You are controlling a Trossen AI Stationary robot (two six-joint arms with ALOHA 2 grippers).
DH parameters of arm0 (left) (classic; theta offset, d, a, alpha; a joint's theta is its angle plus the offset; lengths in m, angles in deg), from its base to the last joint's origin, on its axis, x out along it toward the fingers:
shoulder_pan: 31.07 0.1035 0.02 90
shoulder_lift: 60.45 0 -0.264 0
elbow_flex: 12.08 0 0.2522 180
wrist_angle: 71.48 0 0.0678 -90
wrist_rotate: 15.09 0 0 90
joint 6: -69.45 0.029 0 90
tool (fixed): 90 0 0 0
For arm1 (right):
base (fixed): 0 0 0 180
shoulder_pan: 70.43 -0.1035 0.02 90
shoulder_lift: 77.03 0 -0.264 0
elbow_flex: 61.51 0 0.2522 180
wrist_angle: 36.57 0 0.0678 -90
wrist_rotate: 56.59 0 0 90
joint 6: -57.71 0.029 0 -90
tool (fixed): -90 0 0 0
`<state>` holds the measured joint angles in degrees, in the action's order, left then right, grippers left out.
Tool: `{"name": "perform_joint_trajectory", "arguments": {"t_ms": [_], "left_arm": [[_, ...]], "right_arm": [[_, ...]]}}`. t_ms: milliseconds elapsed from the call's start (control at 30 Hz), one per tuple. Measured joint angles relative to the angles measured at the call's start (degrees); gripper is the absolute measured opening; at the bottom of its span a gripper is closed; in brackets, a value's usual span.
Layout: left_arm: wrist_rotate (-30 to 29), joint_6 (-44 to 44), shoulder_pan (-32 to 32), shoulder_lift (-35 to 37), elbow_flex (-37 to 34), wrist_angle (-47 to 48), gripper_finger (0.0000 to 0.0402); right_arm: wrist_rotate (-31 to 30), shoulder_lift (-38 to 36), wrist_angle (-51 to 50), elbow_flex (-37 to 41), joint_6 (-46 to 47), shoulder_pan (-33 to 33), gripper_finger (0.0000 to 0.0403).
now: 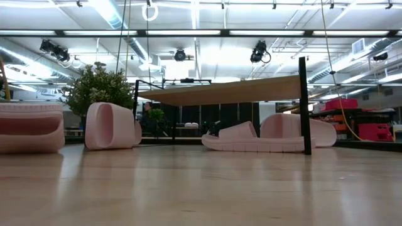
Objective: Pick and place slides into the shelf
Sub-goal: Put the pink slide on the shelf
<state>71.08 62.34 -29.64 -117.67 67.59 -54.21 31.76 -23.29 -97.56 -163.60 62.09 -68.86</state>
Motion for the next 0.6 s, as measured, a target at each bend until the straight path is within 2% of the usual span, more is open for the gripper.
{"name": "perform_joint_trajectory", "arguments": {"t_ms": [333,600], "left_arm": [[0.59,-0.77,-0.11,-0.86,-0.05,1.94,0.0006],[1.11,-1.30,-0.11,-0.99,-0.02,4.40,0.0005]], "right_arm": [[-0.02,2.27,0.10,0.00,-2.48,-0.02,0.0030],[0.00,3.69,0.05,0.00,-1.40,-0.02,0.0030]]}}
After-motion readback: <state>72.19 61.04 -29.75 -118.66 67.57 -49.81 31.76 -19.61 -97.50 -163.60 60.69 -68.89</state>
